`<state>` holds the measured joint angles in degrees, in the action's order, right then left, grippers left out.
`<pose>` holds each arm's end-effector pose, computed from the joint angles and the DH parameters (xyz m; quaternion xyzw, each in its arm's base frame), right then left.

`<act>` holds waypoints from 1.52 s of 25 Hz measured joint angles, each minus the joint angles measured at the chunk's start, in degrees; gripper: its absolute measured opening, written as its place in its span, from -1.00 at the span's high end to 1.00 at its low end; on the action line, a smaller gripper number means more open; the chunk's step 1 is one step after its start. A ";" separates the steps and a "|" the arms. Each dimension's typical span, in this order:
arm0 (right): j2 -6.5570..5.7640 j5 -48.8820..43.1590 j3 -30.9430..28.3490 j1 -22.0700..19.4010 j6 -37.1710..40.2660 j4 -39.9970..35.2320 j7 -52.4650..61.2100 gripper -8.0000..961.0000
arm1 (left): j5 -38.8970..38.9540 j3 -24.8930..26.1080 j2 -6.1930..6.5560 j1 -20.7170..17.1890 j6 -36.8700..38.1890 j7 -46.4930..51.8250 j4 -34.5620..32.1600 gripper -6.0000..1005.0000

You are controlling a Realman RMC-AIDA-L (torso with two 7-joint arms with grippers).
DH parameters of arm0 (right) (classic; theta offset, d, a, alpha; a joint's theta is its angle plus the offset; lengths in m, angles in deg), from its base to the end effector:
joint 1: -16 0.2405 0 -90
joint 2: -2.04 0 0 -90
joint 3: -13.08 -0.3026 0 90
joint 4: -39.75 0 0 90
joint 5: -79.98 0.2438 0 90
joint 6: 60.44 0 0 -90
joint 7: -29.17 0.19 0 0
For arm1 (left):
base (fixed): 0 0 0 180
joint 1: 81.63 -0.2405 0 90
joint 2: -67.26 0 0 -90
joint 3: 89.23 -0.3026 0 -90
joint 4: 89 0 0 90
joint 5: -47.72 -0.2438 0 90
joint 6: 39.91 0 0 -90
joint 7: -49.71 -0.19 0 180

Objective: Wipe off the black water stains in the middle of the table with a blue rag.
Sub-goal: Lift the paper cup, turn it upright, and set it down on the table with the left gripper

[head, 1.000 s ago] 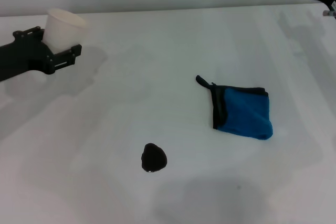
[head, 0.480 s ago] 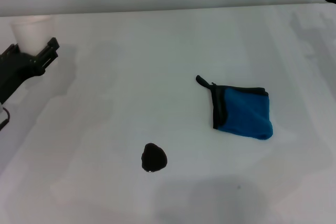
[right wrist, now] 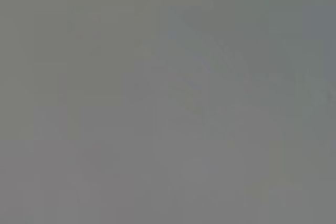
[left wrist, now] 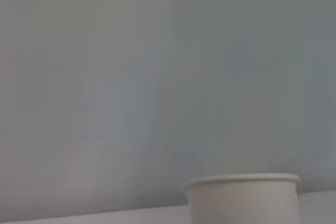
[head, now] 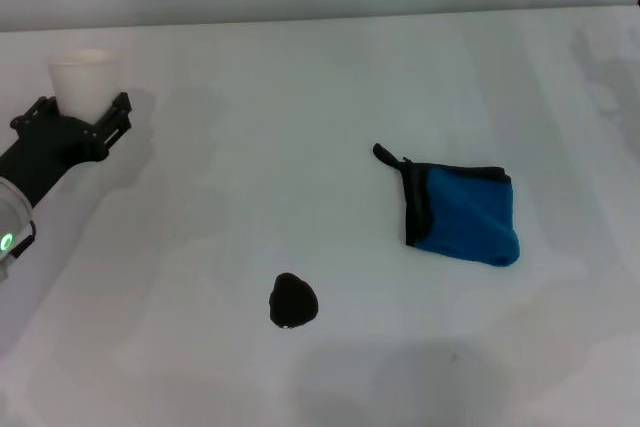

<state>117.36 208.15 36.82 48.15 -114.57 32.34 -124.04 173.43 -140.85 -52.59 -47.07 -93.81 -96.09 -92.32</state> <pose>0.4315 0.4687 0.0376 -0.6230 0.3187 0.2871 0.6541 -0.3612 0.4476 -0.1098 -0.7976 -0.3010 -0.2577 0.4549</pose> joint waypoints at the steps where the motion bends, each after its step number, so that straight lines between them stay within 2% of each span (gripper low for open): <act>1: -0.01 -0.02 0.00 -0.15 0.00 0.01 0.00 -0.74 | -0.04 -0.03 -0.11 0.03 0.00 -1.17 0.19 -0.40; 13: -0.16 -0.02 0.08 -0.69 0.02 -0.05 0.03 -0.74 | -2.29 -0.24 -0.36 0.85 0.77 -7.95 2.74 -0.41; 29: -0.28 -0.02 0.74 -0.98 0.08 -0.86 0.03 -0.74 | -2.21 -0.19 -0.58 -0.09 3.69 -8.75 4.45 -0.41; 38: -0.20 -0.02 1.27 -1.50 -0.31 -1.61 0.03 -0.74 | -2.47 -0.09 -0.66 -0.20 3.48 -10.29 6.21 -0.72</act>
<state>117.17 208.13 38.09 46.65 -114.88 30.73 -124.02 170.97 -140.94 -53.25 -47.27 -90.33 -106.39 -86.11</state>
